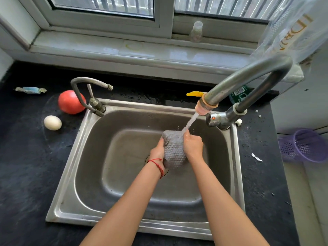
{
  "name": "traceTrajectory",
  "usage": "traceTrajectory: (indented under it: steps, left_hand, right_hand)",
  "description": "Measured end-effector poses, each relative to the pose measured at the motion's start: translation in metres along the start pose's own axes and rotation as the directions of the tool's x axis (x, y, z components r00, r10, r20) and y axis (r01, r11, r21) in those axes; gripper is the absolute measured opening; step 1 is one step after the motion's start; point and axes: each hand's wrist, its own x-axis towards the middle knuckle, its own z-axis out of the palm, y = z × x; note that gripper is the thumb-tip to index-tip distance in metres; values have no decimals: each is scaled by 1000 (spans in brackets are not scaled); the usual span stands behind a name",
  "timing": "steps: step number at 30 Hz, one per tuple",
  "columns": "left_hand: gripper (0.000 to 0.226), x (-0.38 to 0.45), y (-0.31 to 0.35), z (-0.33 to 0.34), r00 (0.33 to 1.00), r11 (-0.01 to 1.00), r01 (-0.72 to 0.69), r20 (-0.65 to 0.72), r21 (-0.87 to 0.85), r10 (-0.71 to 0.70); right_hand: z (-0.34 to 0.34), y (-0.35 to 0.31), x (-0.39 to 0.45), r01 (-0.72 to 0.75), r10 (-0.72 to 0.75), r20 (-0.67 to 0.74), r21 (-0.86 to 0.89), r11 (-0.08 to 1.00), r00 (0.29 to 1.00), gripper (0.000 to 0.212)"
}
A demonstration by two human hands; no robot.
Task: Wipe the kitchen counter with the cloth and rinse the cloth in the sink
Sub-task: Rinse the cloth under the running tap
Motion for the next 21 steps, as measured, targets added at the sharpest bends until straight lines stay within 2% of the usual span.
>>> traceTrajectory:
  steps: [2,4,5,7,10,12,13,14,16,17,19,21]
  left_hand:
    - [56,2,-2,-9,999,999,38,11,37,-38]
    - [68,-1,0,-10,989,992,80,115,93,-90]
    - [67,-5,3,-4,979,994,89,177,61,-99]
    - [57,-13,8,6,955,997,28,293,77,-49]
    - [57,-6,10,10,961,987,-70,276,148,26]
    - [26,-8,11,11,953,980,-112,297,164,59]
    - [11,-9,12,12,953,973,-143,290,179,87]
    - [5,-11,14,12,946,964,-185,300,193,121]
    - [11,-17,20,12,918,932,-281,347,231,191]
    - [16,-20,23,11,907,915,-306,371,262,197]
    - [24,-22,29,4,898,887,-311,410,342,157]
    - [28,-23,31,-2,900,897,-263,426,354,96]
  right_hand:
    - [-1,-1,-2,-55,27,106,268,962,994,42]
    - [1,-1,-8,-111,24,209,418,902,978,29]
    - [2,-1,-11,-123,9,251,445,887,968,26]
    - [1,-2,-15,-83,-42,306,384,920,951,22]
    - [-2,6,-12,90,-120,306,110,990,945,28]
    - [-4,12,-5,184,-182,201,10,983,963,20]
    - [-7,12,-5,160,-166,170,46,986,972,23]
    - [-11,13,-3,112,-127,168,97,989,978,34]
    - [-16,18,3,-38,-5,242,171,984,970,58]
    - [-19,23,7,-112,44,313,201,973,949,60]
    - [-23,31,9,-204,75,444,249,947,893,40]
    - [-23,33,6,-140,20,423,256,956,906,9]
